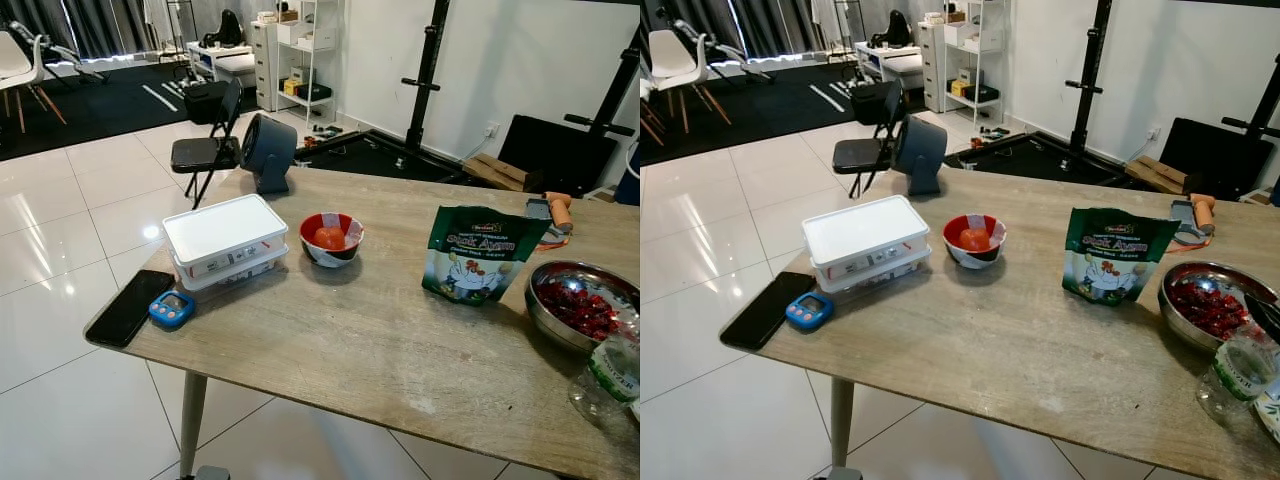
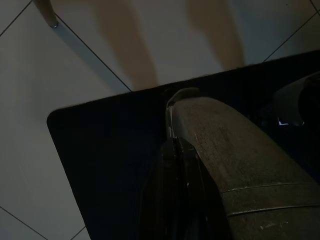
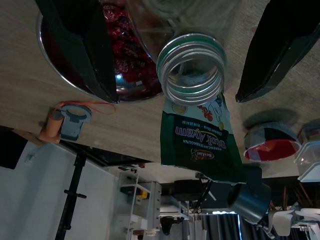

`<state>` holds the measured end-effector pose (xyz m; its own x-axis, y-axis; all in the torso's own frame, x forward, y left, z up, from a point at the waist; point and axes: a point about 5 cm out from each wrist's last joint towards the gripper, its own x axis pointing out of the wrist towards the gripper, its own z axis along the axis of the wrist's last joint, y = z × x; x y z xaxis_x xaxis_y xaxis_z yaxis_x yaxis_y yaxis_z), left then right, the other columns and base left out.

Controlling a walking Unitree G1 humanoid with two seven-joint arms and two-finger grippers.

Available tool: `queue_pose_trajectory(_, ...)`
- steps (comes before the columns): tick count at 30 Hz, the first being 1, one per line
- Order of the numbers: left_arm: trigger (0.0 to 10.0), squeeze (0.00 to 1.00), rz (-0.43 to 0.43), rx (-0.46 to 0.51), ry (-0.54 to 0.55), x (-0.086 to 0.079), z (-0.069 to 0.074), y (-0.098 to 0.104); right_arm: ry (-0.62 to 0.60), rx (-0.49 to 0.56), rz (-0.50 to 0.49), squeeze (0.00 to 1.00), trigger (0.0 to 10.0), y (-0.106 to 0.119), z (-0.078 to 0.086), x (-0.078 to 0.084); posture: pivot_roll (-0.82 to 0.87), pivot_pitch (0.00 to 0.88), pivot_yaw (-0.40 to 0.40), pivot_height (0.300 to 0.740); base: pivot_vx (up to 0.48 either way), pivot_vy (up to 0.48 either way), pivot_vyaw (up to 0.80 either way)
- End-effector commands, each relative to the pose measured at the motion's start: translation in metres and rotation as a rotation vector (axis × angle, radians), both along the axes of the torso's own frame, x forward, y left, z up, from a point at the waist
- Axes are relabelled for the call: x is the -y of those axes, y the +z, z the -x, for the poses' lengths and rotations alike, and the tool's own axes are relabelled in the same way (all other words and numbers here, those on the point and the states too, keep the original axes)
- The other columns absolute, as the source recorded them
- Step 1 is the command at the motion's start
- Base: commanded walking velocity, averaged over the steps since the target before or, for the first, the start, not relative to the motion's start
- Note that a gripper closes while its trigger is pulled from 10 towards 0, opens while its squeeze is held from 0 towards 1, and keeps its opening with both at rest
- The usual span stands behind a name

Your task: Restocking fridge

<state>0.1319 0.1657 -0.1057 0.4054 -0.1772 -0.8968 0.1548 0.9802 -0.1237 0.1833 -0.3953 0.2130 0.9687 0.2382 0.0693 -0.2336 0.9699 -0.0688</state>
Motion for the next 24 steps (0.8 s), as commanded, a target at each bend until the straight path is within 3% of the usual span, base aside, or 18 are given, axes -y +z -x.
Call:
queue_pose_trajectory(1, 10.0, 0.0, 0.0, -0.031, -0.01, 0.001, 0.007, -0.003, 0.022, 0.016, 0.015, 0.0, 0.0, 0.005, 0.0, -0.002, -0.12, 0.0, 0.005, 0.74, 0.0, 0.0, 0.0)
queue_pose_trajectory(17, 10.0, 0.0, -0.002, -0.034, -0.008, 0.0, 0.009, -0.003, 0.043, 0.0, 0.018, 0.0, 0.0, 0.003, 0.001, -0.005, -0.12, 0.0, 0.008, 0.74, 0.0, 0.0, 0.0)
queue_pose_trajectory(24, 10.0, 0.0, -0.002, -0.032, -0.01, 0.0, 0.008, -0.003, 0.059, -0.054, 0.035, 0.0, 0.0, -0.006, -0.001, -0.009, -0.12, 0.0, 0.006, 0.74, 0.0, 0.0, 0.0)
